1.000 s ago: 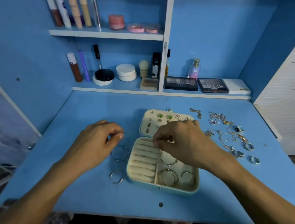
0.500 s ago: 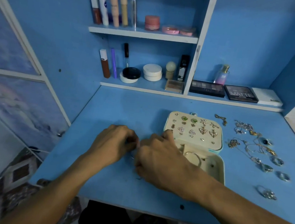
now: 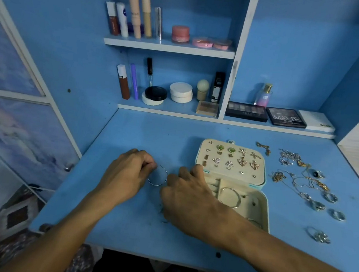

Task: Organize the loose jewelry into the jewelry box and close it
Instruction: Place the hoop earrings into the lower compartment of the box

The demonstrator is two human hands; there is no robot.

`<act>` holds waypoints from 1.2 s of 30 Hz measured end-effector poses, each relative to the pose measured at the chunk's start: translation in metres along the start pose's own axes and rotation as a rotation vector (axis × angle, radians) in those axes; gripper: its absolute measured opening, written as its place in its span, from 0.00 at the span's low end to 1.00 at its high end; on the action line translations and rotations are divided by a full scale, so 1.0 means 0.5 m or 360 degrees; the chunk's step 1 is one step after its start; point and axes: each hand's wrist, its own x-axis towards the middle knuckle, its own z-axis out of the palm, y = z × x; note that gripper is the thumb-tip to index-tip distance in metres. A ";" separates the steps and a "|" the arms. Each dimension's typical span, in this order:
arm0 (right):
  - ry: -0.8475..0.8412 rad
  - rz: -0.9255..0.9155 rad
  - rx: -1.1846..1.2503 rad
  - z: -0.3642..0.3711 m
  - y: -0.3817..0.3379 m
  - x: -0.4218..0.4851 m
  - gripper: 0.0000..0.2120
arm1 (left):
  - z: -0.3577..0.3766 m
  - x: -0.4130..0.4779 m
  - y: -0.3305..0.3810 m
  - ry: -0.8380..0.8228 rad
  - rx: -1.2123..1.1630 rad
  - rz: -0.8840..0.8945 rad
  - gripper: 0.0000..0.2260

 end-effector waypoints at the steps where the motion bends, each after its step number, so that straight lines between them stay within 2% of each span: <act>1: 0.0064 0.0038 0.0039 0.001 0.003 0.002 0.07 | -0.001 0.000 -0.001 0.0010 -0.0016 -0.0003 0.06; 7: 0.0090 0.0332 0.0546 -0.077 0.089 -0.025 0.07 | -0.023 0.013 0.019 0.0034 -0.0091 0.0034 0.05; 11: 0.0064 0.0487 0.0703 -0.100 0.173 -0.096 0.04 | -0.033 0.024 0.066 0.0047 -0.0162 0.0144 0.04; 16: -0.0154 0.0601 0.0684 -0.094 0.240 -0.176 0.03 | -0.011 0.031 0.151 -0.0061 -0.0279 0.0298 0.04; 21: -0.0290 0.0576 0.0474 -0.065 0.235 -0.206 0.02 | 0.029 0.033 0.215 -0.0167 -0.0322 0.0392 0.05; 30: -0.0346 0.0562 0.0338 -0.039 0.238 -0.213 0.06 | 0.056 0.027 0.256 -0.0334 -0.0200 0.0512 0.07; 36: -0.0340 0.0665 0.0552 -0.042 0.252 -0.217 0.05 | 0.076 0.023 0.266 -0.0341 -0.0077 0.0638 0.06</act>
